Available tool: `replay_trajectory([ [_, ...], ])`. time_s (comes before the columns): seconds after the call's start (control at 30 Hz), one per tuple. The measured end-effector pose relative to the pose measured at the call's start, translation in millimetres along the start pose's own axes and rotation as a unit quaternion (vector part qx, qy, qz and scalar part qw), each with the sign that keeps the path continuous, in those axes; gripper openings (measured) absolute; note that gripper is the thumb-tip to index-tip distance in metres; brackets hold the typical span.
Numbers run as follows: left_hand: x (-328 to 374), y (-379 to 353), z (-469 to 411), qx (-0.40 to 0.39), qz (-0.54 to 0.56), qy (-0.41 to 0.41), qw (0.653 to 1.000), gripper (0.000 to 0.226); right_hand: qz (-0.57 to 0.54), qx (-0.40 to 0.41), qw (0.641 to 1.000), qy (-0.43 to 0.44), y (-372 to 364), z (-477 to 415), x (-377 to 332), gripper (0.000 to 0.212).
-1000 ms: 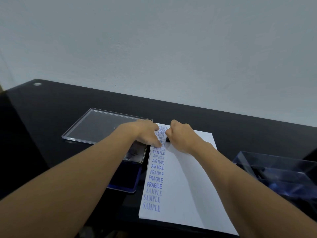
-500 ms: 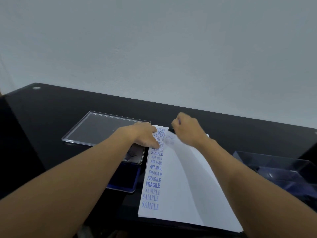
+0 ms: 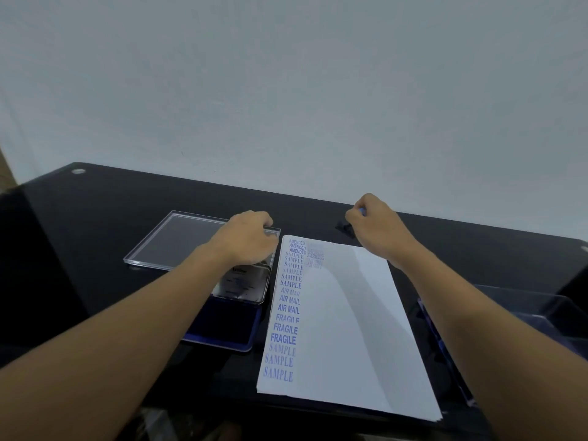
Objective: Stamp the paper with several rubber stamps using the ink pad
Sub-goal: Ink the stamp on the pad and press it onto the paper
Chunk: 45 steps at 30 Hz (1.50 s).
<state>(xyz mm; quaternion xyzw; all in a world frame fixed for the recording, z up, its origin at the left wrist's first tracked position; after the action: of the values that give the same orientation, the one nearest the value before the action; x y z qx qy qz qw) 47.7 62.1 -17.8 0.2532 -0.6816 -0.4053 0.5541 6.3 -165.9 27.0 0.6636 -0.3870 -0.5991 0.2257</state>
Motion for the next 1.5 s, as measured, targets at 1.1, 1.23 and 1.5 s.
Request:
replay_trajectory([
  [1.1, -30, 62, 114, 0.086, 0.03, 0.05, 0.995, 0.046, 0.011, -0.041, 0.998, 0.048, 7, 69, -57, 0.032],
  [1.23, -38, 64, 125, 0.091, 0.022, 0.053, 0.994, 0.045, 0.018, -0.068, 0.995, 0.078, -4, 79, -69, 0.038],
  [1.5, -62, 58, 143, 0.086, 0.008, 0.059, 0.995, 0.042, 0.035, -0.098, 0.987, 0.118, -35, 91, -89, 0.044],
])
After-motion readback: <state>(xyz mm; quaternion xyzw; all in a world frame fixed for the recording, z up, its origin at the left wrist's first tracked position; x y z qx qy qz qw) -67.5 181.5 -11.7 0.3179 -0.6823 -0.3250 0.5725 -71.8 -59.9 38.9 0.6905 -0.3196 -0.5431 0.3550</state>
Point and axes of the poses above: each hand's wrist, its own z-axis away from the middle knuckle, its own y-axis out of the back of the hand, x = y × z, the point moved 3 cm from there along -z, towards the middle knuckle, and after that the axes turned 2 degrees about z, right-handed, at the moved point
